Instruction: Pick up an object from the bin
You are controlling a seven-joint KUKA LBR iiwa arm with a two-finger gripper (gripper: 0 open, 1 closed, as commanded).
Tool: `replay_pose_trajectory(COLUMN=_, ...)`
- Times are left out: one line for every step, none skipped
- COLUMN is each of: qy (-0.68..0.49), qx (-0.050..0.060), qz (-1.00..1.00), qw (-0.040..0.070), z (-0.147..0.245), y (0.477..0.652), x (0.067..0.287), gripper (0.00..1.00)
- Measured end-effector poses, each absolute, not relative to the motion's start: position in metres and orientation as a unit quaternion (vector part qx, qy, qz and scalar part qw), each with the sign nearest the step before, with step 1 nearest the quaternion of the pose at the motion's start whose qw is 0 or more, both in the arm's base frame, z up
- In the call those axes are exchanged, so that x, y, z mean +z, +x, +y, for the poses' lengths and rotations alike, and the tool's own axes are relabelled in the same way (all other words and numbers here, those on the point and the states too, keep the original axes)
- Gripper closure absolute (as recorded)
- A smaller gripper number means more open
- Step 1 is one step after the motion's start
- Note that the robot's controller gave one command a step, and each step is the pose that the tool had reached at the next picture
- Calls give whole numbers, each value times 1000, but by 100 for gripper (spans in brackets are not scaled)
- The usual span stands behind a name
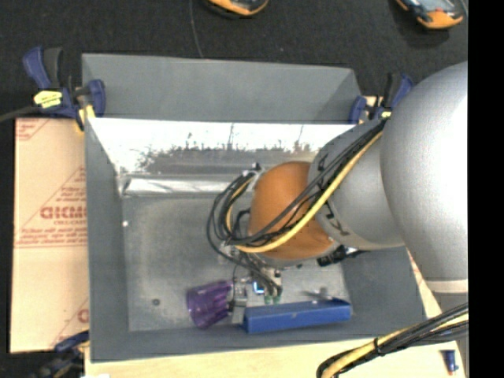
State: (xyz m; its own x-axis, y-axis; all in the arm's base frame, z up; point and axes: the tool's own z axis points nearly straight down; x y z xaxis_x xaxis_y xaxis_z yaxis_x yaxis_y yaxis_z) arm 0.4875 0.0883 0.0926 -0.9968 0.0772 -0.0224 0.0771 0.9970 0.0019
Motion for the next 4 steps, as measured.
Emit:
replay_pose_trajectory(qy=-3, qx=0, qz=1000, qw=10, z=90, y=478, x=88, gripper=0)
replay_pose_trajectory(qy=-65, qx=-1, qz=998, qw=12, z=91, y=475, x=76, gripper=0)
replay_pose_trajectory(qy=-26, qx=0, qz=1000, qw=13, z=124, y=476, x=73, gripper=0)
replay_pose_trajectory(qy=-125, qx=-1, qz=992, qw=16, z=159, y=483, x=70, gripper=100)
